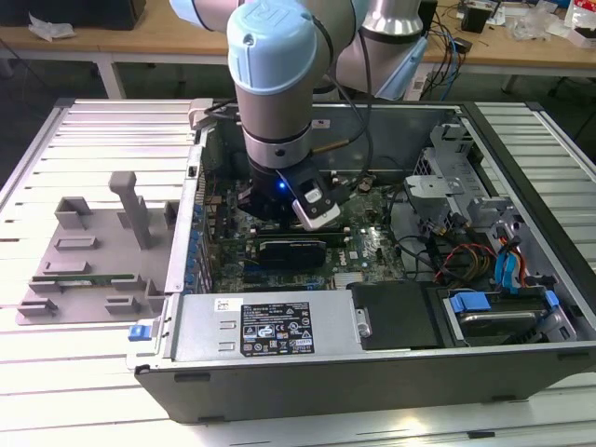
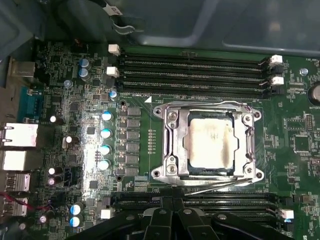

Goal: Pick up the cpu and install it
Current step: 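Install the second cpu locking lever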

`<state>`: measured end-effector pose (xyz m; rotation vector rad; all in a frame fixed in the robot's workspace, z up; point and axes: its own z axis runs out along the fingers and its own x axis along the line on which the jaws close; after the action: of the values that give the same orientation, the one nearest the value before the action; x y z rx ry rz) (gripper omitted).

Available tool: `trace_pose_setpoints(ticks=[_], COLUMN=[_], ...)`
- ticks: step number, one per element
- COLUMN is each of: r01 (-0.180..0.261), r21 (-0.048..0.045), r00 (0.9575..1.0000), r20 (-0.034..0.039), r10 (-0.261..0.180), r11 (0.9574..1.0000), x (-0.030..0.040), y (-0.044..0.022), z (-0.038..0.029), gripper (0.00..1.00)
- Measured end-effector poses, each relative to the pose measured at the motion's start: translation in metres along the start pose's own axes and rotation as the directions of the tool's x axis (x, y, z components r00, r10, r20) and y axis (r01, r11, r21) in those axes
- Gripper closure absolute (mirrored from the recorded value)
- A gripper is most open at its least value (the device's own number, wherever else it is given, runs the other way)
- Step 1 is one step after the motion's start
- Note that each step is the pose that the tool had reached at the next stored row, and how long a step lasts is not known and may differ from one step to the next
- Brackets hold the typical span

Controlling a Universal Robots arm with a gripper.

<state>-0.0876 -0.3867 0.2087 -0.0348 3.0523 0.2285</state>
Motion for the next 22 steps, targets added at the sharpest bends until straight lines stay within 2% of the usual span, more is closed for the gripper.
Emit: trace_pose_setpoints(ticks=[1, 4, 9, 12, 14, 17, 22], r01=[-0.002, -0.003, -0.003, -0.004, -0.004, -0.005, -0.005], r21=[-0.0166, -0.0375, -0.0418, -0.0544, -0.0674, -0.0763, -0.0831], r00=[1.0000, 1.0000, 1.0000, 1.0000, 0.9999, 0.9999, 0.9999], r20=[0.0032, 0.0069, 0.0069, 0.0088, 0.0108, 0.0126, 0.0152], r10=[0.002, 0.003, 0.003, 0.004, 0.005, 0.006, 0.006], r11=[0.9999, 0.9993, 0.9991, 0.9985, 0.9977, 0.9971, 0.9965], x=[0.0023, 0.0036, 0.0039, 0.0043, 0.0048, 0.0068, 0.0135], y=[0.0000, 0.0001, 0.0010, 0.0010, 0.0008, 0.0006, 0.0005], z=[-0.0002, 0.0009, 0.0044, 0.0053, 0.0062, 0.0080, 0.0097], gripper=[0.89, 0.89, 0.89, 0.89, 0.89, 0.89, 0.89])
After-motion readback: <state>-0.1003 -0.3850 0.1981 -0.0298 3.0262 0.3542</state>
